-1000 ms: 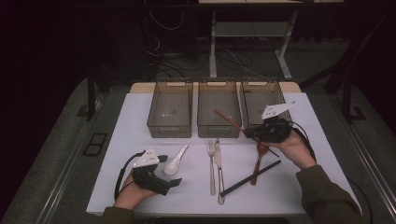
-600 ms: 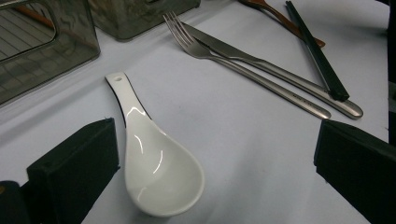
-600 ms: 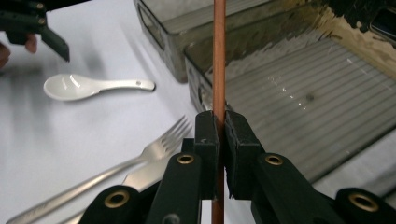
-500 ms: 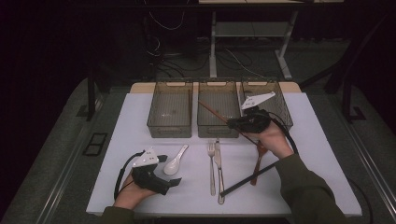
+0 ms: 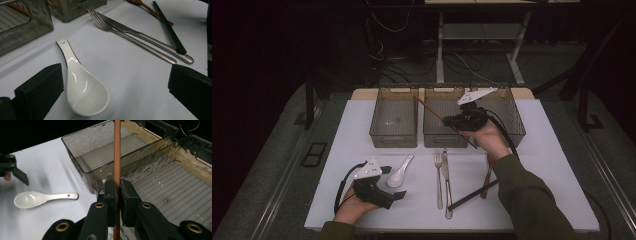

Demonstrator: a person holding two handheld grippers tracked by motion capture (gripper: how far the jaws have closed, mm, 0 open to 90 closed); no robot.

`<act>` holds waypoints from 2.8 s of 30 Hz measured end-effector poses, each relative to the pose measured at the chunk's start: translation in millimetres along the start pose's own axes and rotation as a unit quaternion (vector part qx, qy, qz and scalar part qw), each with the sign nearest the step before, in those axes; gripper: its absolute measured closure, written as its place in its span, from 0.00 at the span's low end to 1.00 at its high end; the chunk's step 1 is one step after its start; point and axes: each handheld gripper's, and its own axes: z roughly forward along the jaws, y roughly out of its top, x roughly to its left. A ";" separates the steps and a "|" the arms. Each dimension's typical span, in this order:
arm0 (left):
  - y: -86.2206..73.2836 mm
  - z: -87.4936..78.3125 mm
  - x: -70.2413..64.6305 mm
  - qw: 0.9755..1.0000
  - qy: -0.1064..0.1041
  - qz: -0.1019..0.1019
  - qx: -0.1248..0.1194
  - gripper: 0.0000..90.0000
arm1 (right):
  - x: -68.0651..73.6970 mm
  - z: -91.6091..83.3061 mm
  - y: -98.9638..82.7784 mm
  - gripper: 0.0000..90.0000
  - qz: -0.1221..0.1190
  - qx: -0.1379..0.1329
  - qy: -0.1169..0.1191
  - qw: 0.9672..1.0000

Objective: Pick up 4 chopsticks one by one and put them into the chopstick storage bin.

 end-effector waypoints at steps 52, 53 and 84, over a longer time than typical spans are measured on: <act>1.0 -2.4 2.3 1.000 -0.001 0.004 -0.006 0.00 | 32.1 157.5 114.0 0.93 0.016 -0.018 0.000 1.000; 0.9 -1.9 2.1 1.000 -0.001 0.003 -0.007 0.00 | 32.5 160.2 112.9 0.93 0.018 -0.016 0.000 1.000; 1.2 -0.6 0.8 1.000 -0.007 0.005 -0.004 0.00 | 24.6 171.9 93.5 0.56 0.040 0.060 -0.011 0.997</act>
